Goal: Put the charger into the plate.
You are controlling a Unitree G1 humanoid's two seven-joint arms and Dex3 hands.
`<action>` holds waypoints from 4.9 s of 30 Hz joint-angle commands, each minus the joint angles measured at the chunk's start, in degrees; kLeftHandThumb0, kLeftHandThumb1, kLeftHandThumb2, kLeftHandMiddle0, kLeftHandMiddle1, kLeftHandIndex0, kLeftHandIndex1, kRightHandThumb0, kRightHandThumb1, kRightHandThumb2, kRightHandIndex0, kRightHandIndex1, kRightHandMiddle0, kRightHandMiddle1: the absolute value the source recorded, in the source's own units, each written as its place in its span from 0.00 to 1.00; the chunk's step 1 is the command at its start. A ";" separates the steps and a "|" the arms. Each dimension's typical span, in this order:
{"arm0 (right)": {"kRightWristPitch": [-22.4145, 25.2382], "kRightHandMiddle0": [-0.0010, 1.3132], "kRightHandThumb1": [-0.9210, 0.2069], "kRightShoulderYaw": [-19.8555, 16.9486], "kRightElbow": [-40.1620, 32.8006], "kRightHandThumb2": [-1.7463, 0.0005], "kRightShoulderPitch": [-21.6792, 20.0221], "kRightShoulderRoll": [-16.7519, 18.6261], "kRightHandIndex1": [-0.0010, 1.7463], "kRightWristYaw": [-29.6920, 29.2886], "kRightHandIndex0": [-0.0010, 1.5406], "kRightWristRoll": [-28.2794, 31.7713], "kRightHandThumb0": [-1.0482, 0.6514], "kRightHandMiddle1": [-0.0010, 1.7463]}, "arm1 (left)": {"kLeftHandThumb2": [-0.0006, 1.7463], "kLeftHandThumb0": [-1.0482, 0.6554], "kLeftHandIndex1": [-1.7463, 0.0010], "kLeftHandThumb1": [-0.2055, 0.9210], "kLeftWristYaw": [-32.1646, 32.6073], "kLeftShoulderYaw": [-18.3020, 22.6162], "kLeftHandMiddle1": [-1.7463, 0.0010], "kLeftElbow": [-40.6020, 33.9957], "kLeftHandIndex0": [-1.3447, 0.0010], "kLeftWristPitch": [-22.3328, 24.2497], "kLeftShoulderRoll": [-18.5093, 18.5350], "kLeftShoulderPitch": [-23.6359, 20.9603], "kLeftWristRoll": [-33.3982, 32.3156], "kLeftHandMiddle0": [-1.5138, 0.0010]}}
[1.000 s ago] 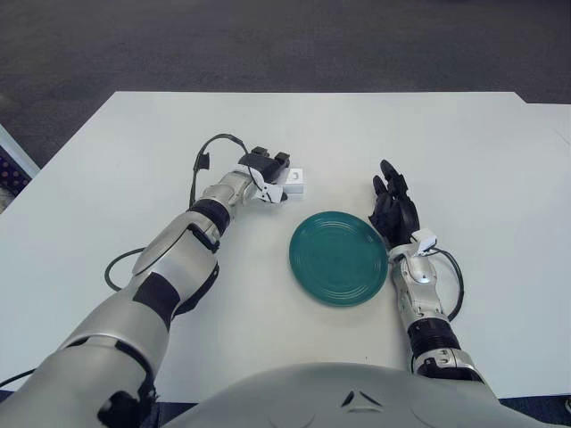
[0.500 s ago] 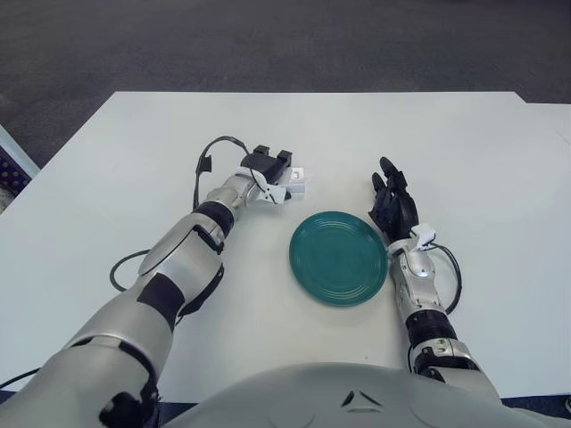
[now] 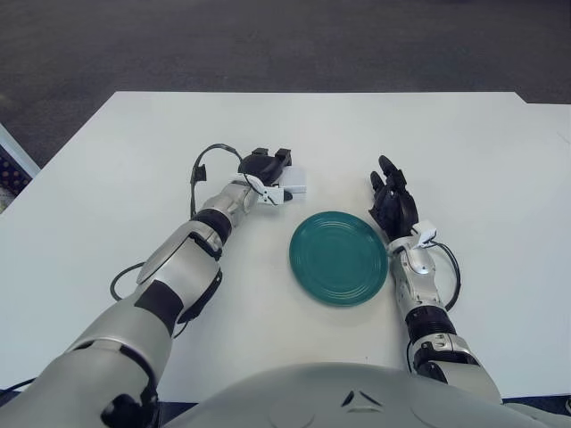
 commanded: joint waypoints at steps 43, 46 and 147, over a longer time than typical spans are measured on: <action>3.88 0.00 0.00 -0.67 7.55 0.46 4.84 -2.70 0.00 -3.21 0.06 -0.44 0.15 0.17 | 0.44 0.37 0.00 0.84 -25.13 7.80 0.00 -78.21 0.28 8.46 8.97 27.73 -1.49 0.22; 4.67 0.00 0.00 -0.49 7.17 0.46 5.05 -2.79 0.00 -3.22 0.05 -0.39 0.15 0.17 | 0.44 0.37 0.00 0.84 -27.14 6.07 0.00 -80.10 0.28 8.71 8.78 28.75 0.33 0.21; 4.37 0.00 0.00 0.26 13.87 0.44 -0.21 -2.19 0.00 -7.99 0.08 -0.68 0.18 0.17 | 0.52 0.00 0.99 1.00 -40.95 -0.68 1.00 -66.96 1.00 -2.25 20.60 22.74 12.86 0.99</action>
